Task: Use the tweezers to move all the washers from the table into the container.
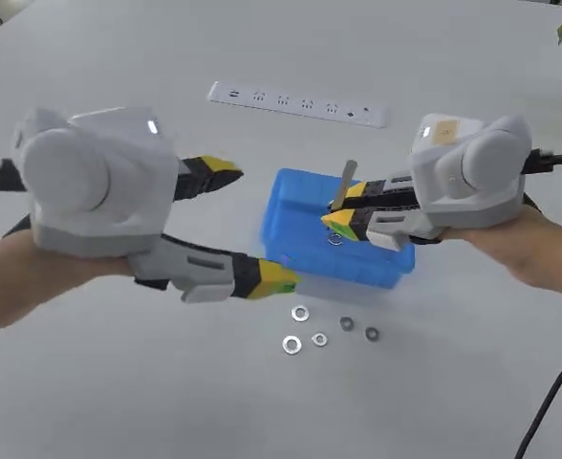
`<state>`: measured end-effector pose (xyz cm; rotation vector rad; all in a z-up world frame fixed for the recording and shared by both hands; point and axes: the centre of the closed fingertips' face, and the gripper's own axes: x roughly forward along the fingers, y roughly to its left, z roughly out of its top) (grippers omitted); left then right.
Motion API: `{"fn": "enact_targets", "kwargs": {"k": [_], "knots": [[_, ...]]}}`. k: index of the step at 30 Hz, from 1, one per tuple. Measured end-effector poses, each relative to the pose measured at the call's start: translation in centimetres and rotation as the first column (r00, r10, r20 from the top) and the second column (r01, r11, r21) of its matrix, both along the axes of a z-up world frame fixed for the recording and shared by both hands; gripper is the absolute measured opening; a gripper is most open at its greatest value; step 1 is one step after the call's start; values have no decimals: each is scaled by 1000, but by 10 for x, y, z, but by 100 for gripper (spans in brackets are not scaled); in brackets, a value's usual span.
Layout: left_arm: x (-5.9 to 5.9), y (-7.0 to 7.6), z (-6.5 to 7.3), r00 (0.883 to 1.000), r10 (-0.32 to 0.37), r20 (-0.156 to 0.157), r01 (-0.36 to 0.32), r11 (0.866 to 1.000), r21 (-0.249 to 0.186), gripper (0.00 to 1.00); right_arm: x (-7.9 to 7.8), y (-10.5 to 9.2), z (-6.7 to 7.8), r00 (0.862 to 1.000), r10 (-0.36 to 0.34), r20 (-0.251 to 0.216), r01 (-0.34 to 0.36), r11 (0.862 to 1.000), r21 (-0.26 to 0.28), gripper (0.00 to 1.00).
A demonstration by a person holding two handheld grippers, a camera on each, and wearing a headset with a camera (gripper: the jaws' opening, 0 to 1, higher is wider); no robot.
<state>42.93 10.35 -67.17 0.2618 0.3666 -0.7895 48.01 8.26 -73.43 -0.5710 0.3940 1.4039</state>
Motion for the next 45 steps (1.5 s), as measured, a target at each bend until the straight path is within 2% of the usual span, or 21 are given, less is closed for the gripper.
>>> {"fn": "enact_targets", "kwargs": {"k": [2,6,10,13,16,19,21,24,26,32,34,45], "knots": [[11,-6,7,999,-17,38,17,1000,4,79,-1,-1,0,1000,2,1,-2,1000,-3,11],[23,-19,11,996,-73,49,72,997,26,72,-4,-3,0,1000,7,6,-7,1000,-11,11],[36,-30,9,993,-108,55,106,994,31,66,-7,-2,-1,1000,20,8,-20,1000,-17,11],[41,-37,5,988,-148,40,146,988,40,62,-8,-2,-1,999,34,17,-34,999,-28,11],[44,-40,4,983,-180,38,177,982,70,51,-9,0,1,999,44,23,-44,999,-27,11],[43,-45,10,974,-215,72,211,975,67,41,-10,1,1,998,50,27,-50,998,-29,11],[43,-46,11,970,-230,77,223,971,82,34,-10,1,1,998,53,26,-52,998,-31,11],[39,-46,7,964,-260,56,253,961,107,27,-9,1,2,998,55,31,-54,998,-33,11],[36,-47,5,965,-262,23,259,961,92,22,-10,2,2,998,56,30,-55,998,-33,11],[34,-49,11,961,-274,35,270,959,81,16,-12,2,2,998,60,30,-59,998,-38,10],[33,-49,11,957,-287,36,283,955,94,14,-13,2,2,998,64,28,-63,997,-40,10],[26,-52,10,926,-377,4,373,916,147,9,-18,0,-1,996,83,16,-82,995,-49,10]]}}
